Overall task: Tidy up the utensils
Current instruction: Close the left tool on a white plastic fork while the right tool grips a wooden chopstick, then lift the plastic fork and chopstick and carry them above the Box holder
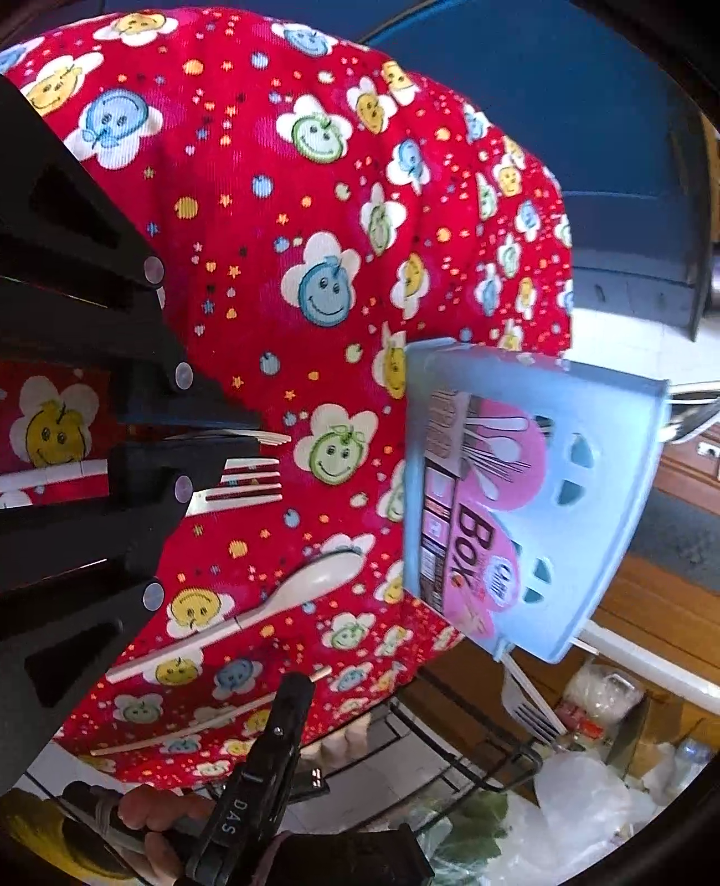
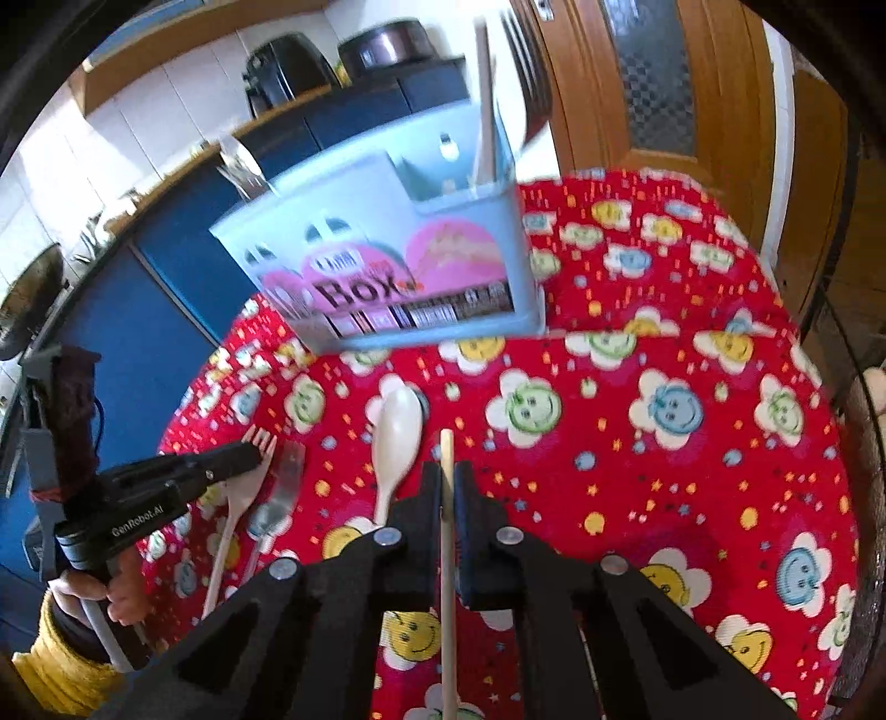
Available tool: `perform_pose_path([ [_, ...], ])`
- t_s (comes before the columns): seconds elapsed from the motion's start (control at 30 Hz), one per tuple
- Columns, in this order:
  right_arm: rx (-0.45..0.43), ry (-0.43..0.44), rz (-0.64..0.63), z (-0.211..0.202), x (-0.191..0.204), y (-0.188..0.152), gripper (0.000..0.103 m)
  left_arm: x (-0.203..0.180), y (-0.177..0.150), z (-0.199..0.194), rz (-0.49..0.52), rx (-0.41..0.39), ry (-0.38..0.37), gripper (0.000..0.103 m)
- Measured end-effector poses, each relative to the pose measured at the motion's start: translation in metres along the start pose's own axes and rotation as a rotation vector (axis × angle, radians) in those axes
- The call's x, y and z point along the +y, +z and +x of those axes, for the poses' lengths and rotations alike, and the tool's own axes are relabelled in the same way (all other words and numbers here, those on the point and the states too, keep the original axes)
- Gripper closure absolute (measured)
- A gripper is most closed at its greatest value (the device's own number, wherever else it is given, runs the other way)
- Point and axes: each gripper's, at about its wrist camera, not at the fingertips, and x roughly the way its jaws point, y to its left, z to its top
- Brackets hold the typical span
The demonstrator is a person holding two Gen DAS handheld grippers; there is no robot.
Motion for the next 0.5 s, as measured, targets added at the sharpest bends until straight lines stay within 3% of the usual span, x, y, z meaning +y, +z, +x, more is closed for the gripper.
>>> perform_pose_path([
  [0.27,-0.176,0.008,-0.030,-0.041,0.012,0.009,0.097,-0.005,0.000,-0.043,-0.017,-0.163,-0.003,0.101],
  [0.5,-0.335,0.009,-0.043,-0.068,0.023,0.026,0.097,-0.017,0.022,-0.082,-0.006,-0.345,0.014,0.101],
])
